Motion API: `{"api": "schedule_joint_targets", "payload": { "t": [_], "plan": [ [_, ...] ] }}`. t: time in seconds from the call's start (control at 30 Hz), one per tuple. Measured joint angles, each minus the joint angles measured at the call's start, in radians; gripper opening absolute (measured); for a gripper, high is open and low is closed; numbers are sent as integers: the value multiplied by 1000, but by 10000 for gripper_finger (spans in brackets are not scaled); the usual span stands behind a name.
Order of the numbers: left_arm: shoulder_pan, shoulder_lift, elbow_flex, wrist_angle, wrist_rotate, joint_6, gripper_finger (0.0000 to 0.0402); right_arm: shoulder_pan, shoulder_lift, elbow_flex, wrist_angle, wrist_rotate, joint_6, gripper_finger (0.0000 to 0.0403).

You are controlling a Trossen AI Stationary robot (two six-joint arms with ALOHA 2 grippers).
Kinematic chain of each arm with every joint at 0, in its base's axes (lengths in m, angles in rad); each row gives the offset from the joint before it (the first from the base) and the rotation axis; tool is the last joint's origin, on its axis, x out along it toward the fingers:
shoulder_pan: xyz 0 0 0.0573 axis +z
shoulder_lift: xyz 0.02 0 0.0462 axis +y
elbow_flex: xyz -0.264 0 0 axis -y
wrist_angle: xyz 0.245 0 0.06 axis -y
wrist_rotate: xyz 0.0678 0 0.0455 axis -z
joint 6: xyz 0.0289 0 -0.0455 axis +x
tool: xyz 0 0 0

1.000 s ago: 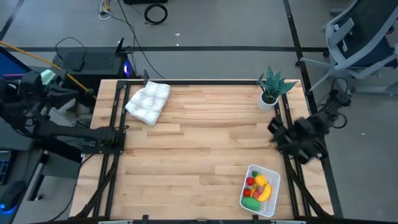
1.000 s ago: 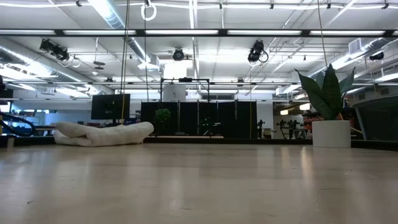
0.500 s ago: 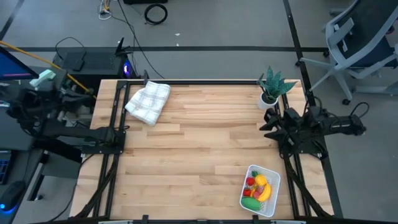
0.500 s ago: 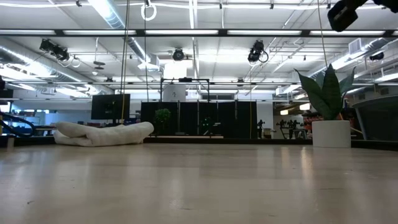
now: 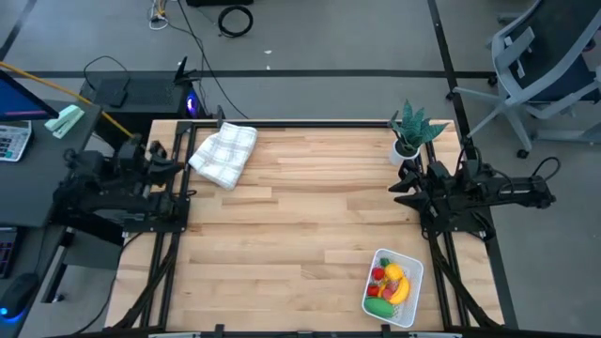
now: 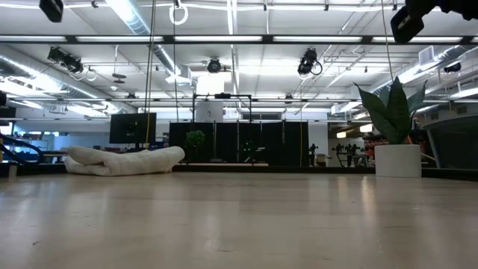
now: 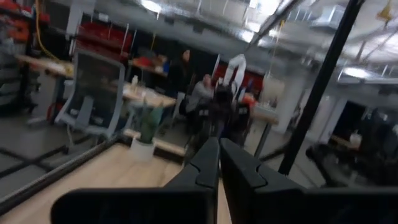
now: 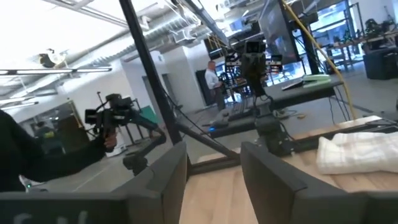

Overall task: Pick and placing Produce into tupperware
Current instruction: Return to Home Position

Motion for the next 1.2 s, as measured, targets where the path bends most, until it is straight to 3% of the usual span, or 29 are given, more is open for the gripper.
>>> {"api": "schedule_joint_targets", "payload": {
  "t": [0.4,0.73,0.87,1.2],
  "plan": [
    [0,-3,-297,314,2,-24,22,-1,11,-2,-60,160,-12,160],
    [0,-3,-539,607,1,-60,11,-1,53,-219,247,154,112,160],
    [1,-2,-594,624,0,-89,11,0,55,-269,315,122,145,160],
    [37,5,-658,563,-5,-234,19,0,55,-322,234,121,241,160]
  ]
}}
